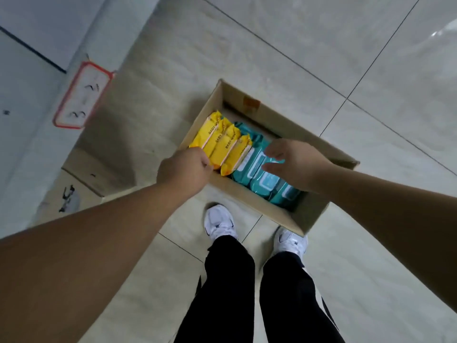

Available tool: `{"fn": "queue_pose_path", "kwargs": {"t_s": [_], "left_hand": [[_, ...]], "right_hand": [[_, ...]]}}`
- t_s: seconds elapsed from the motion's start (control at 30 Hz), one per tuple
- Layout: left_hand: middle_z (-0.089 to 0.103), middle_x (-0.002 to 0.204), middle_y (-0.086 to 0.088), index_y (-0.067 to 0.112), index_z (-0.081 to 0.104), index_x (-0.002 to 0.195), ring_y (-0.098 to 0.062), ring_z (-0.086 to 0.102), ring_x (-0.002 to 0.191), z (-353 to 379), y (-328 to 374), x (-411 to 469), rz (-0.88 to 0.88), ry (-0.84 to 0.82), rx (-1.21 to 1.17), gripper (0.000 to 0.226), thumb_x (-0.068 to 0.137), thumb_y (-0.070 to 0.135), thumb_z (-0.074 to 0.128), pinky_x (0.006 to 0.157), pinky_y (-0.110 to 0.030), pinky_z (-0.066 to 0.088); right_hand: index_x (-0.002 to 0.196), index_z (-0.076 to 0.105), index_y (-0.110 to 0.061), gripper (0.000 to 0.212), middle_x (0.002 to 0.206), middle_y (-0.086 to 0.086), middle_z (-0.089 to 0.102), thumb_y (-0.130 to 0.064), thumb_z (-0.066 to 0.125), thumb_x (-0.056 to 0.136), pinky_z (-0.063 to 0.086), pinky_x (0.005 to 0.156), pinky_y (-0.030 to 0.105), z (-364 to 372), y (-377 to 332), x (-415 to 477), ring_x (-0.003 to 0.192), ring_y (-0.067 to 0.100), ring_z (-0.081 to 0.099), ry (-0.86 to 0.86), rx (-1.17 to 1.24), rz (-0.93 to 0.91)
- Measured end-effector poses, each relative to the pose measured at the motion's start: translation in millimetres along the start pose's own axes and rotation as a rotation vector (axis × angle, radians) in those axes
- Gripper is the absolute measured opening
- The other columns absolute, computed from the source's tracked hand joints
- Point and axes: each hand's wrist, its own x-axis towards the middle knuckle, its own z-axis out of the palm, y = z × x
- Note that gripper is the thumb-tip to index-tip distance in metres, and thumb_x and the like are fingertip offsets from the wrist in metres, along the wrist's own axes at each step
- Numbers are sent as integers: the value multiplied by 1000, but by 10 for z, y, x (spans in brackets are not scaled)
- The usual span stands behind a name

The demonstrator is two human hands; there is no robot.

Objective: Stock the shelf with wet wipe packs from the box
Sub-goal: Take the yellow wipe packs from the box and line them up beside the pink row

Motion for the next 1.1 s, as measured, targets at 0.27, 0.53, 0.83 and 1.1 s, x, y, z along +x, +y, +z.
{"fn": "queue_pose_path", "kwargs": {"t_s": [0.27,0.53,0.83,1.1], "left_hand": [[71,104,-2,22,66,109,-31,65,101,653,-92,779,11,-4,222,36,85,49,66,94,-46,49],[67,107,-9,11,52,115,-31,68,97,874,-118,961,35,98,429,53,83,46,73,65,-37,41],[60,111,-5,24,69,101,-27,61,100,974,-154,1081,99,125,493,17,93,36,60,90,-42,42],[47,73,0,18,40,84,-29,50,69,796,-220,989,293,135,-81,19,99,18,52,57,-33,31]], "right_hand": [[149,42,-29,67,144,7,52,-33,73,90,46,91,33,487,158,972,114,23,57,-42,-111,-28],[142,50,-29,60,141,5,53,-36,73,87,46,105,42,505,126,1571,129,28,49,-48,-287,-150],[115,67,-20,26,108,7,61,-36,63,95,56,87,43,653,159,1814,103,30,62,-30,-534,-183],[96,64,-20,10,90,5,64,-22,54,97,54,70,34,525,202,1668,84,29,63,44,-526,-212]]}}
